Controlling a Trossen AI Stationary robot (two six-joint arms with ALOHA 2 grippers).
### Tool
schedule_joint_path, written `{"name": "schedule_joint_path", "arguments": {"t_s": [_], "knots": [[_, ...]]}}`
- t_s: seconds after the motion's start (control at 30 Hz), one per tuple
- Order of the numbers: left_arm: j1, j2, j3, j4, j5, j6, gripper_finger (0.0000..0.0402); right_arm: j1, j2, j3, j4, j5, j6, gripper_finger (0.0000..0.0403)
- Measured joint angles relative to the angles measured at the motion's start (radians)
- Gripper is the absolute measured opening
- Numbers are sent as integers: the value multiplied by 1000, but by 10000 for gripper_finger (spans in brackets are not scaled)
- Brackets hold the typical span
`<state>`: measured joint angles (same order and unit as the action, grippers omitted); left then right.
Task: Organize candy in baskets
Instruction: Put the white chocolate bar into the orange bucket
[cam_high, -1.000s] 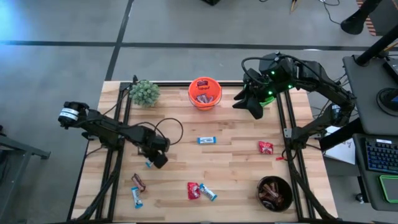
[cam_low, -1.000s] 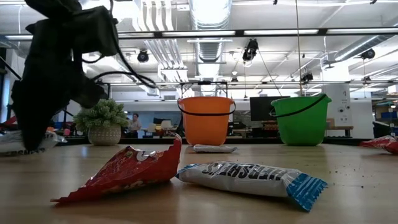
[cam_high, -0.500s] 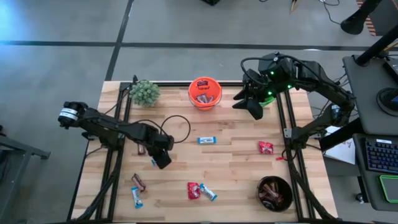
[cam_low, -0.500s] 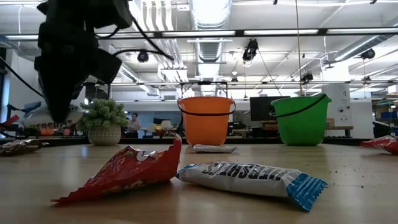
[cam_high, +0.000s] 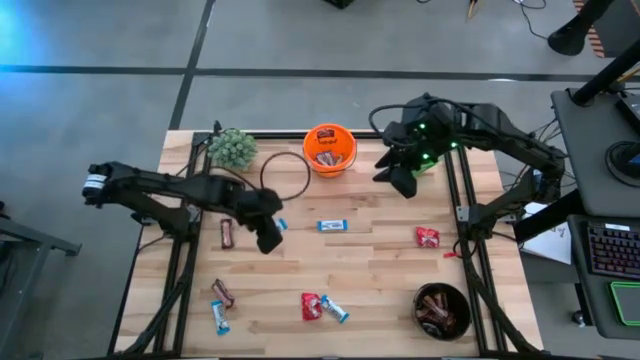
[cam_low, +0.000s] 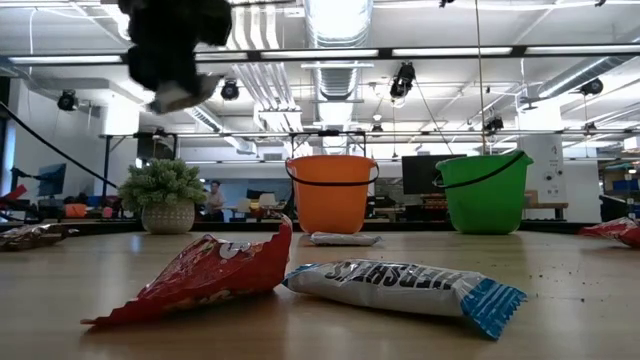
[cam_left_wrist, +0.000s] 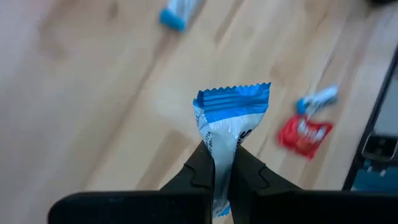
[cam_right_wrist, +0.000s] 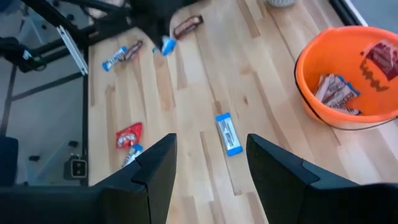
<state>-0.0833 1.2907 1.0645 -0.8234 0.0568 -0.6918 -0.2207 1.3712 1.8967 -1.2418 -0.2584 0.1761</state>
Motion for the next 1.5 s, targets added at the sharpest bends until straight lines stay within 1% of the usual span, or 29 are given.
{"name": "schedule_joint_path", "arguments": {"t_s": [0.13, 0.27, 0.53, 0.7, 0.9, 1.03, 1.17, 1.37, 1.5], "knots": [[24, -12, 63, -4, -58, 58, 0, 0, 3, -40, 18, 0, -26, 185], [51, -8, 128, 1, -104, 130, 0, 0, 12, -73, 77, 0, -38, 185], [132, 11, 260, 12, -168, 322, 0, 0, 70, -84, 183, 0, -49, 185], [187, 11, 358, 20, -172, 413, 0, 0, 101, -84, 279, -2, -71, 185], [229, 11, 452, 45, -171, 511, 0, 0, 145, -84, 320, -26, -93, 185], [246, 11, 472, 80, -171, 558, 0, 0, 169, -84, 378, -40, -116, 185], [257, 12, 472, 111, -171, 591, 0, 0, 196, -84, 452, -49, -176, 185], [257, 12, 466, 148, -153, 619, 0, 0, 233, -84, 549, -59, -259, 185], [257, 16, 466, 171, -149, 632, 0, -1, 261, -84, 611, -56, -273, 185]]}}
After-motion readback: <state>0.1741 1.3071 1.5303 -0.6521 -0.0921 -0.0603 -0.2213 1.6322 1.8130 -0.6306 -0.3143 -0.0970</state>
